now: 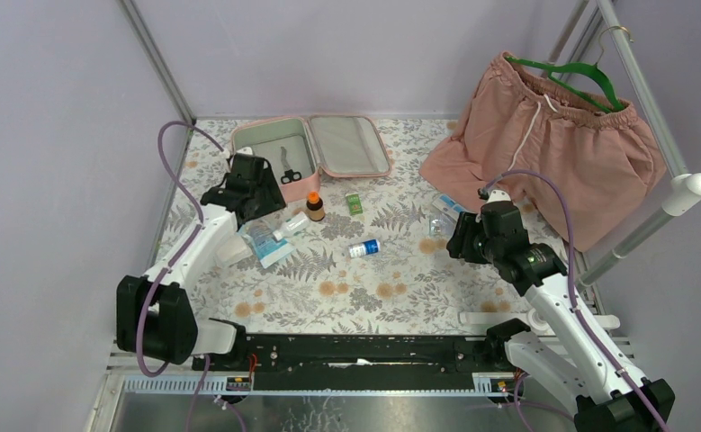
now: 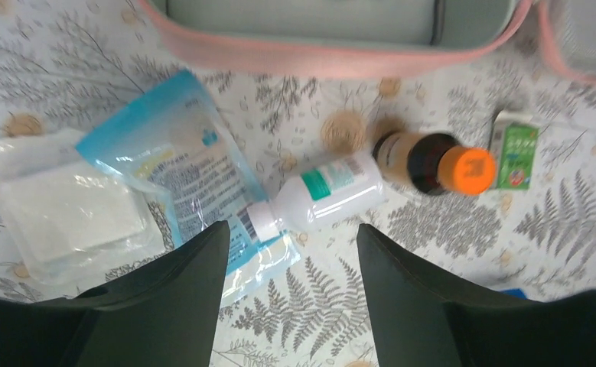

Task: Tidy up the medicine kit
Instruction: Pick up the medical item at the center of the board, then place the medical item at the medicine box, then pick up the pill bottle at the center of the board.

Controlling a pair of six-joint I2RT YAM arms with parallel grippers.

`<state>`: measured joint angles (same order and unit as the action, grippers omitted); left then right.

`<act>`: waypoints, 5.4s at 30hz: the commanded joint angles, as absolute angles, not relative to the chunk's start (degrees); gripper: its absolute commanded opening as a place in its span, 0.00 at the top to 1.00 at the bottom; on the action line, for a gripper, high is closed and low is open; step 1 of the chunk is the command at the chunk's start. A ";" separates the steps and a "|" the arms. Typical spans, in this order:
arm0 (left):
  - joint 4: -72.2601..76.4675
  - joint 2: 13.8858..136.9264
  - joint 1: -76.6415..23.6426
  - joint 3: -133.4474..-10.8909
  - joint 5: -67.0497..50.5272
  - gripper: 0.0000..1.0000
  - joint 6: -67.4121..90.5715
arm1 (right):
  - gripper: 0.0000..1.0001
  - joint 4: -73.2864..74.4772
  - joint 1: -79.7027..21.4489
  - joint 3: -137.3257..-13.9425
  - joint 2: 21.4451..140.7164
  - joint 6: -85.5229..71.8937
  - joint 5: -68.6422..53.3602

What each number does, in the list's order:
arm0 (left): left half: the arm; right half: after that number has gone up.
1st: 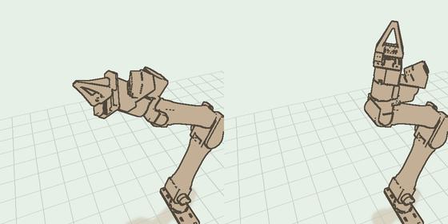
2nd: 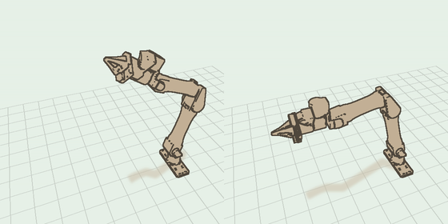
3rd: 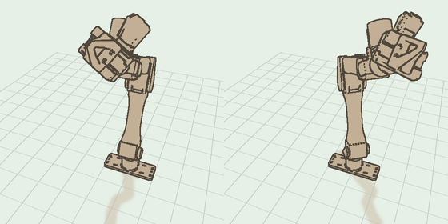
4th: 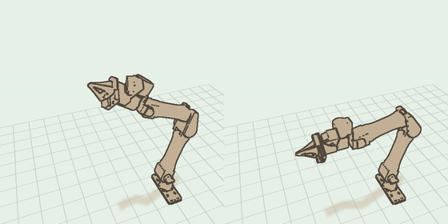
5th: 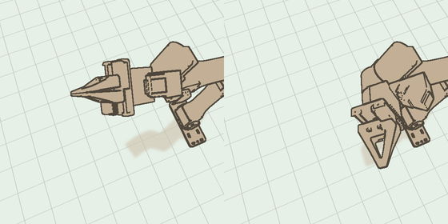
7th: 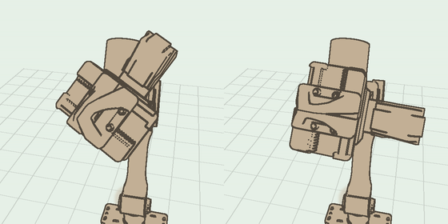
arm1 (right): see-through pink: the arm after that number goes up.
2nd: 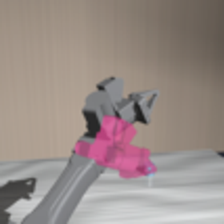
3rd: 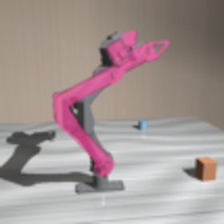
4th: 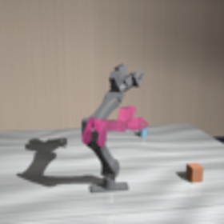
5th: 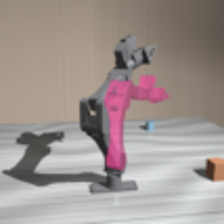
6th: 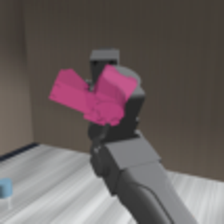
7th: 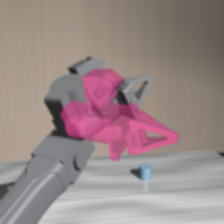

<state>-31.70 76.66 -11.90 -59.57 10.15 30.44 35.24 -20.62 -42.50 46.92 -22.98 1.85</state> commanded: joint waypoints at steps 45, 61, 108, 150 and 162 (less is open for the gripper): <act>-28.27 89.06 -9.66 -49.48 23.55 0.65 44.08 | 0.43 33.79 -20.76 -42.54 46.33 -22.77 0.18; -30.30 87.02 -9.66 -50.06 24.52 0.91 43.95 | 0.42 33.94 -20.76 -42.63 46.23 -22.81 0.09; -32.97 124.85 -5.11 -113.00 0.60 1.00 11.97 | 0.40 33.79 -20.72 -42.93 48.05 -22.28 1.36; -32.20 69.28 -1.64 -52.98 -2.27 0.26 28.75 | 0.40 32.34 -20.74 -42.19 46.69 -21.89 -1.89; -28.63 81.98 -12.96 -58.74 3.48 0.24 8.86 | 0.39 32.90 -20.75 -42.36 46.23 -21.97 -1.57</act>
